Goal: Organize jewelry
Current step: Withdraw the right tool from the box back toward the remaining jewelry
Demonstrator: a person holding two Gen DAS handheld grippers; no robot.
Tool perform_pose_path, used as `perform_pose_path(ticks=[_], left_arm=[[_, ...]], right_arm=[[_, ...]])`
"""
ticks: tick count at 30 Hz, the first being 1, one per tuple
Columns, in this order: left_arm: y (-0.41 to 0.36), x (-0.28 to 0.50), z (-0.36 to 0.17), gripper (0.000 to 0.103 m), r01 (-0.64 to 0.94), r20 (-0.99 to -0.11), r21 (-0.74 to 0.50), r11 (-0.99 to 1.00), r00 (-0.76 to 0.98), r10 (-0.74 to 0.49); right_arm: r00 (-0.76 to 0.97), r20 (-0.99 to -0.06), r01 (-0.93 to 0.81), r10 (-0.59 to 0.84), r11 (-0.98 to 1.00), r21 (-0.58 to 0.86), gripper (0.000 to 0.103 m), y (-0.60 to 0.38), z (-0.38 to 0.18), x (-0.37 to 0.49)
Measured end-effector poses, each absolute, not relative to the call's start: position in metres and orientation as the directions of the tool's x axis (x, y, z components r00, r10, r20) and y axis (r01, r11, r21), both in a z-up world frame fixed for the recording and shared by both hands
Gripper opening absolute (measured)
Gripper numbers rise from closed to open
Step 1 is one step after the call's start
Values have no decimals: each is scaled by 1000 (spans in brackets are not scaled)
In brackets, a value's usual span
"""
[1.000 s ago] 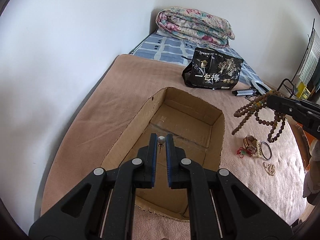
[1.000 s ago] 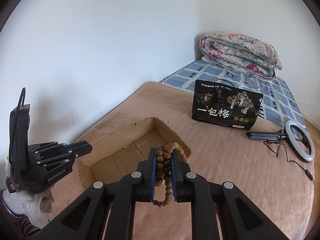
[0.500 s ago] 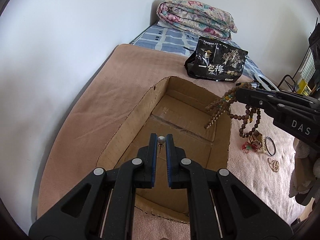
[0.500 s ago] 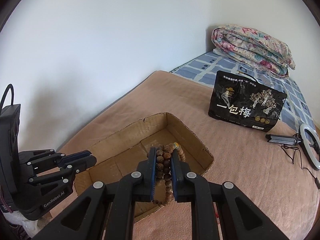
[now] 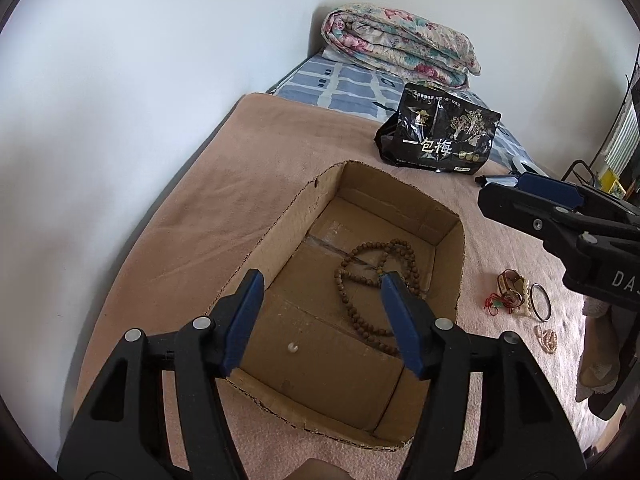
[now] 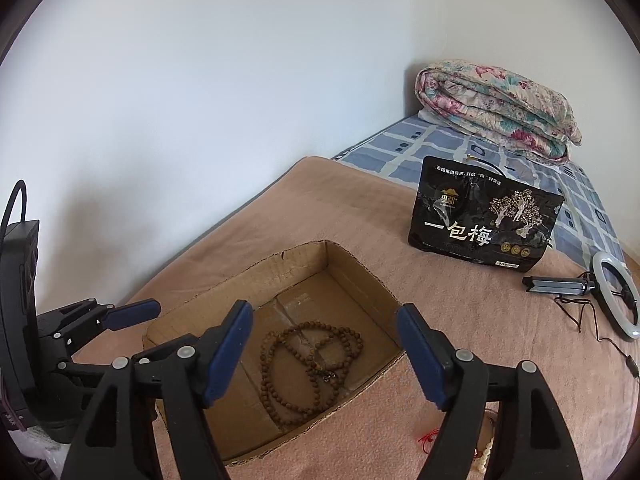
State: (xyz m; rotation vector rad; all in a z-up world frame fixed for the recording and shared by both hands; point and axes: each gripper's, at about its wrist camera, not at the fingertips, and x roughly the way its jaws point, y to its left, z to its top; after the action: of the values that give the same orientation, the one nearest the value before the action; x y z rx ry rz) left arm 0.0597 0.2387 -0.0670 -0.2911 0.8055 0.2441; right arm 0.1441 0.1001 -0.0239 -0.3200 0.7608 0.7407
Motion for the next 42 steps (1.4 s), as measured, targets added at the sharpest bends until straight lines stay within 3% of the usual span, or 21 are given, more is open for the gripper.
perform_pose_path(ticks=[8, 22, 26, 42], left_arm=[[234, 58, -64, 63, -323, -727, -145, 935, 676, 121], [196, 62, -46, 63, -255, -678, -102, 961, 725, 120], [179, 65, -41, 63, -213, -659, -105, 971, 746, 92], [119, 77, -35, 63, -59, -649, -129, 990, 760, -40]], right_arm=[[529, -712, -673, 462, 739, -20, 91, 87, -18, 141], [587, -686, -618, 430, 785, -37, 94, 28, 8, 133], [620, -666, -572, 415, 820, -22, 98, -4, 16, 134], [702, -658, -427, 272, 901, -82, 102, -116, 27, 135]])
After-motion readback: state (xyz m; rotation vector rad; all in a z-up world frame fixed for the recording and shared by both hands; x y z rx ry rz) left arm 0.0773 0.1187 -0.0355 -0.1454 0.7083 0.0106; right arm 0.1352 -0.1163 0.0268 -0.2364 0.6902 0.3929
